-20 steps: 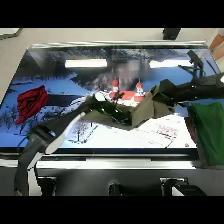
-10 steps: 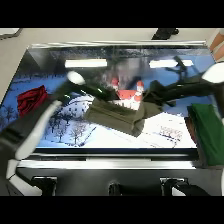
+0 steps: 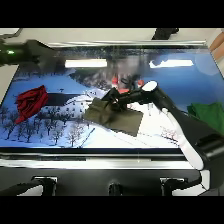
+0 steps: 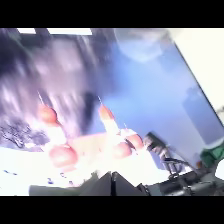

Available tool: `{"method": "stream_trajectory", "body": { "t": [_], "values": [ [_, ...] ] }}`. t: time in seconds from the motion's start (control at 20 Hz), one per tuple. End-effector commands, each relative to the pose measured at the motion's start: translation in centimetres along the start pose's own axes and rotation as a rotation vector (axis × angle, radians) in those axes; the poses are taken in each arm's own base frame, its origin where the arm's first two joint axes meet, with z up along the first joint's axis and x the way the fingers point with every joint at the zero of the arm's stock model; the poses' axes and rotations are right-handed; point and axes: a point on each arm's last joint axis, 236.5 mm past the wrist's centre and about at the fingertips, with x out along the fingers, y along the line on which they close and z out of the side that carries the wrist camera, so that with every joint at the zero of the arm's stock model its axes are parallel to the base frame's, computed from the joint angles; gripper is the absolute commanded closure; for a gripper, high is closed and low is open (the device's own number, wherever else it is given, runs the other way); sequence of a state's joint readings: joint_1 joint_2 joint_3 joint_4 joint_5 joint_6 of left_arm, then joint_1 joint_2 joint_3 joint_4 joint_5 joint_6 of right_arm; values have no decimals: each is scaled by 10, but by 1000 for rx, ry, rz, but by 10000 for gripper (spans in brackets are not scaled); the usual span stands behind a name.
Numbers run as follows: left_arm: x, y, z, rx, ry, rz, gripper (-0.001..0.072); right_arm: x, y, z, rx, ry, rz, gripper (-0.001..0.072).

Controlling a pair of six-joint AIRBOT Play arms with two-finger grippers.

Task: Fold the shirts.

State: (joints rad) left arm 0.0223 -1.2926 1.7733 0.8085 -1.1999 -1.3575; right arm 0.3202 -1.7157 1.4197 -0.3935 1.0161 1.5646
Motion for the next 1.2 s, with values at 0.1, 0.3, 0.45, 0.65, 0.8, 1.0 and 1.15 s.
{"method": "stream_trajectory", "body": {
  "t": [0.1, 0.3, 0.45, 0.65, 0.8, 1.0, 1.15],
  "values": [
    [-20, 13, -4, 30, 10, 78, 676, -32, -12, 23, -15, -35, -1, 29],
    [-18, 29, -12, 35, 37, 127, 676, -167, -123, 16, 2, -17, -536, 48],
    [-19, 31, -13, 38, 41, 136, 676, -209, -195, -35, 159, 83, -714, 48],
    [-16, 25, -15, 44, 48, 124, 676, -130, -212, -56, 231, 31, -481, 47],
    [-12, 17, -19, 50, 61, 108, 675, -96, -203, -34, 230, -83, -385, 53],
    [-11, 14, -20, 54, 65, 103, 675, -93, -170, -10, 74, -139, -305, 673],
    [-11, 15, -20, 55, 65, 103, 675, -137, -111, 19, -104, -218, -288, 673]
  ]
}}
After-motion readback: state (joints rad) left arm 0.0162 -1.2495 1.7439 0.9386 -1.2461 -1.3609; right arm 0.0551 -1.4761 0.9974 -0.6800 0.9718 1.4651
